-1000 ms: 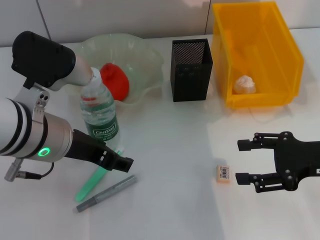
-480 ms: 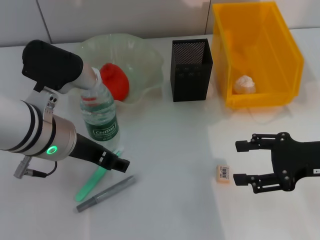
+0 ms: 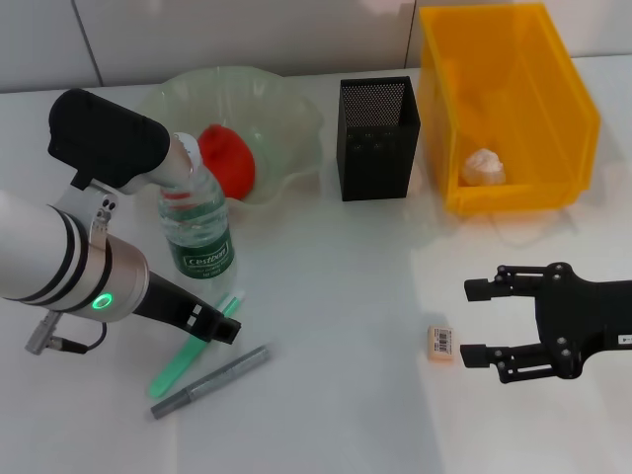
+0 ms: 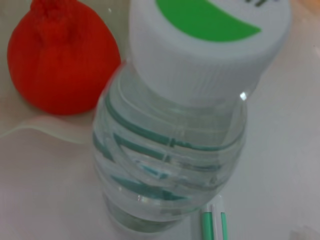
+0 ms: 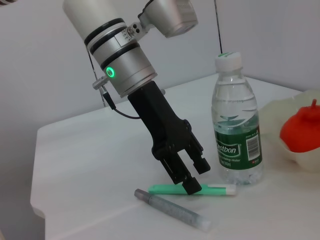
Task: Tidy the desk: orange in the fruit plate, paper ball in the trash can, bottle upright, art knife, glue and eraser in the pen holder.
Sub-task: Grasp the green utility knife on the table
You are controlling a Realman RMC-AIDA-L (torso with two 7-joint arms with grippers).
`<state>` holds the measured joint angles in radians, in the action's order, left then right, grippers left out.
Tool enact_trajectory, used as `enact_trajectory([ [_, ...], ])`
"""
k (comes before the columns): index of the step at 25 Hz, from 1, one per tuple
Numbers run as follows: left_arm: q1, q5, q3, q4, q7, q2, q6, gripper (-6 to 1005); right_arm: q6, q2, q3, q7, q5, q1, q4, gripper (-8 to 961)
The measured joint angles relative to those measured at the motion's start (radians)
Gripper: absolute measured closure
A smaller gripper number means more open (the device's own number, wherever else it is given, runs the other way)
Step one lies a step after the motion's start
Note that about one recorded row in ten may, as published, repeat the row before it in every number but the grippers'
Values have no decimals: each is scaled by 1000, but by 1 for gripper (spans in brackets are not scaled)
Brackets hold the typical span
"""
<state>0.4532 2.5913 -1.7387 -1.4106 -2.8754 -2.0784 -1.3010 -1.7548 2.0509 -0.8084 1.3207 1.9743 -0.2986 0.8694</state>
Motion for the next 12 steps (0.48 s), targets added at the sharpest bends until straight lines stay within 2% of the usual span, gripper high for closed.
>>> enact_trajectory([
  [4,8,17,-25,9,-1,0,8,289,0,0,0,0,0,2,-2,160],
  [11,27,30,-30,37,-1,0,12,478,1,2,4,0,14,2,-3,160],
  [12,27,30,-30,37,-1,0,12,481,1,3,3,0,15,2,-3,160],
])
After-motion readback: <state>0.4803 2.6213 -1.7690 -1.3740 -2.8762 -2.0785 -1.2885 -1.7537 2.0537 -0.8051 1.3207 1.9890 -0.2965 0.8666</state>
